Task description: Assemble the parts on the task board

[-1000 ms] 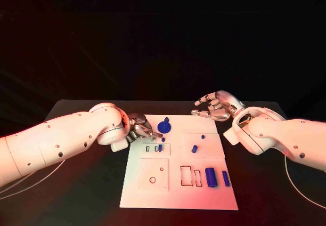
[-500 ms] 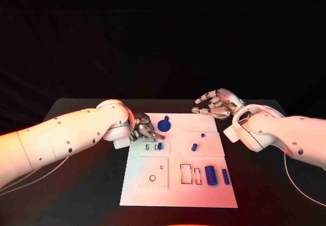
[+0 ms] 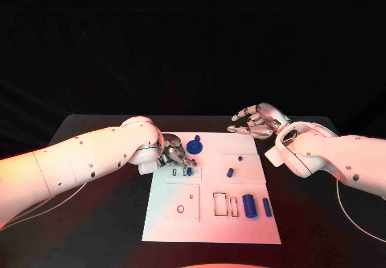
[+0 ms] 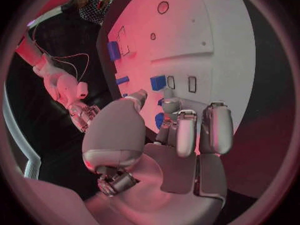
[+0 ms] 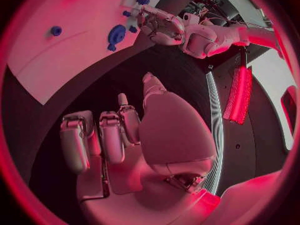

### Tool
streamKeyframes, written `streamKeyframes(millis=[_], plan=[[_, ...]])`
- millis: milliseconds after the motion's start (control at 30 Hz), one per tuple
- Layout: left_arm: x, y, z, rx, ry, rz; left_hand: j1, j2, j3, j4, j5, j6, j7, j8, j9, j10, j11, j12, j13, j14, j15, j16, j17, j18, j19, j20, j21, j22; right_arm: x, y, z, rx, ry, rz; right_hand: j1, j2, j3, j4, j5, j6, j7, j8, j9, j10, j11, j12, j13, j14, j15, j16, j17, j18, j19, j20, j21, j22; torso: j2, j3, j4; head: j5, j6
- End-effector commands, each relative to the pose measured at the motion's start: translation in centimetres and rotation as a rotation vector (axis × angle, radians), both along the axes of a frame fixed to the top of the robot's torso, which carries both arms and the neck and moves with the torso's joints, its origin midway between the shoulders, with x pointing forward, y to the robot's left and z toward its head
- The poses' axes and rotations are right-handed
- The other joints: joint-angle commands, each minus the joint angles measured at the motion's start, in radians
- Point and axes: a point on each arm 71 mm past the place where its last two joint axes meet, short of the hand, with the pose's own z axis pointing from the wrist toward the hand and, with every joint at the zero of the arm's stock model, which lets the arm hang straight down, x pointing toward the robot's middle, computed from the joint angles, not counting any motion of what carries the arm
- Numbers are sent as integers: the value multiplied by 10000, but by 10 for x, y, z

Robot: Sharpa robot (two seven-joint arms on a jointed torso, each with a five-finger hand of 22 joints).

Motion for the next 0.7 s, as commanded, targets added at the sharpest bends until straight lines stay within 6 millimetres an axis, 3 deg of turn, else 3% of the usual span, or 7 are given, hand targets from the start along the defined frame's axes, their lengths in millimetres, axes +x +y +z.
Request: streamKeyframes(millis=[33,700], plan=[[-1,-4,0,198,203,-333,65,73,-51,-6,5,-82,-15,-48,15,-92,-4,-47,-26,808,-27,40,2008,-138,-34,-6,23,-32,0,2,0,-35,56,139,-23,73,58,10,43,57,-19,40,-18,-51,-20,-8,683,958,-31,-53,2365,-143,1046,20,45,2633,15,-3,-13,3,-13],[-2,-5,-4,395,482,-582,544,260,21,-32,10,-92,13,-98,173,-179,26,-98,-59,800,10,33,2008,-130,-77,40,10,-54,2,2,-1,-69,83,105,-26,81,64,9,52,65,-24,49,-21,-47,-23,-4,685,956,-34,-56,2357,-143,1046,17,45,2633,-9,-6,-1,-8,-110]])
